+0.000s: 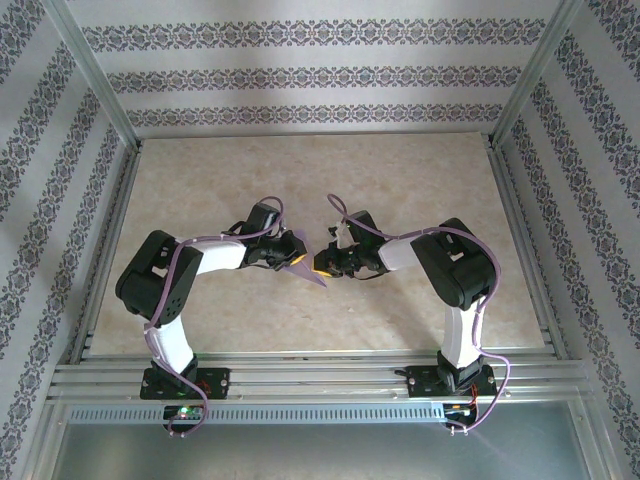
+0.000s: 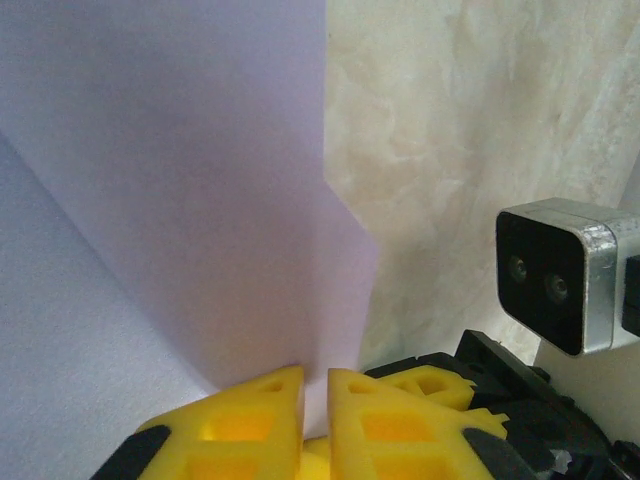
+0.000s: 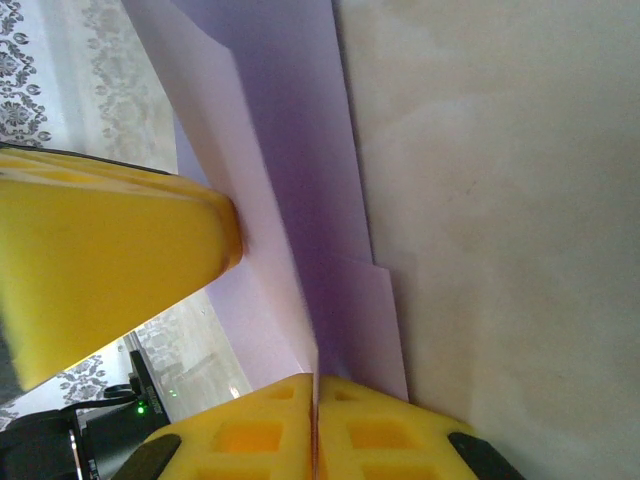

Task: Fold a paper plane with a square sheet of paper (pick it up from the middle)
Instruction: Fourth fold the wing at the center of the table.

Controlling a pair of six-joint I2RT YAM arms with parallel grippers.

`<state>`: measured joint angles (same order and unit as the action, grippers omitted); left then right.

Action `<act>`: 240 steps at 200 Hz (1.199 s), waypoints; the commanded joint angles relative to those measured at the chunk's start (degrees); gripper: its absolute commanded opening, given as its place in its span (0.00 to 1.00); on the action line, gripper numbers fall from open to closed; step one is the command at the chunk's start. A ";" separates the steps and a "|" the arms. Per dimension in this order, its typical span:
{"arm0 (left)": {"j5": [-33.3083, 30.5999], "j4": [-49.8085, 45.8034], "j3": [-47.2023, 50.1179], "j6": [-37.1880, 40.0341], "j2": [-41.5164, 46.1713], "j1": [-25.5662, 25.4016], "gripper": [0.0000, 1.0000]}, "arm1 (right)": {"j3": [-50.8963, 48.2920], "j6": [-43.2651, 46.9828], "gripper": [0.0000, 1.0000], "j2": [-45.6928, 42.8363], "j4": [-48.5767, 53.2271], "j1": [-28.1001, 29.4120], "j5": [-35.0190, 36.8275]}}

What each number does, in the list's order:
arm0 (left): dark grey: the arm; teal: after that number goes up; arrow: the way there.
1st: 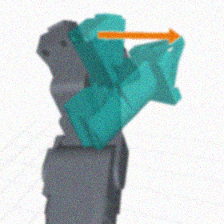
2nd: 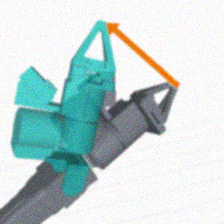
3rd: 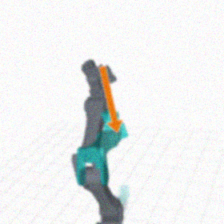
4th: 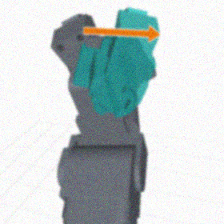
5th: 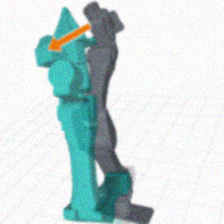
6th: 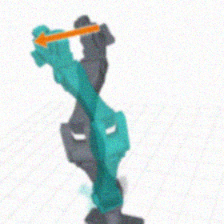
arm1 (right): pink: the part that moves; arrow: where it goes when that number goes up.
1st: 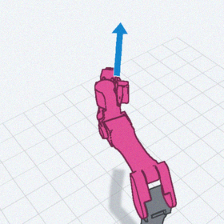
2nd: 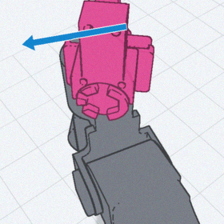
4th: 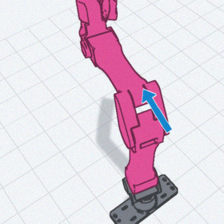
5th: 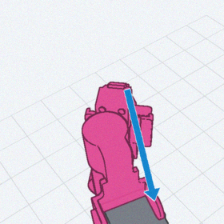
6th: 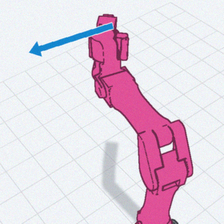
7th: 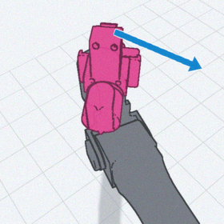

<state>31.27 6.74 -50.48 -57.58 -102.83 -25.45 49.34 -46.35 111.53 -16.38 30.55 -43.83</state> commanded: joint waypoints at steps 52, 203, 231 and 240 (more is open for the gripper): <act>-1.60 -0.56 -0.50 0.37 -1.64 -0.45 0.10 | -1.00 2.14 0.14 4.21 6.71 1.77 8.83; -1.93 -1.47 -0.84 0.63 -3.01 -0.36 0.10 | -0.83 1.73 0.13 4.20 7.35 1.80 8.41; -1.50 -1.13 -0.86 1.07 -3.45 -0.30 0.13 | -0.82 1.72 0.13 4.17 7.33 1.80 8.24; -1.22 -0.87 -0.85 0.99 -3.60 -0.29 0.13 | -0.82 1.73 0.13 4.19 7.42 1.80 8.24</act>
<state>29.95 6.68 -50.61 -57.43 -105.19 -25.45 49.93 -46.17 111.46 -14.94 30.63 -43.42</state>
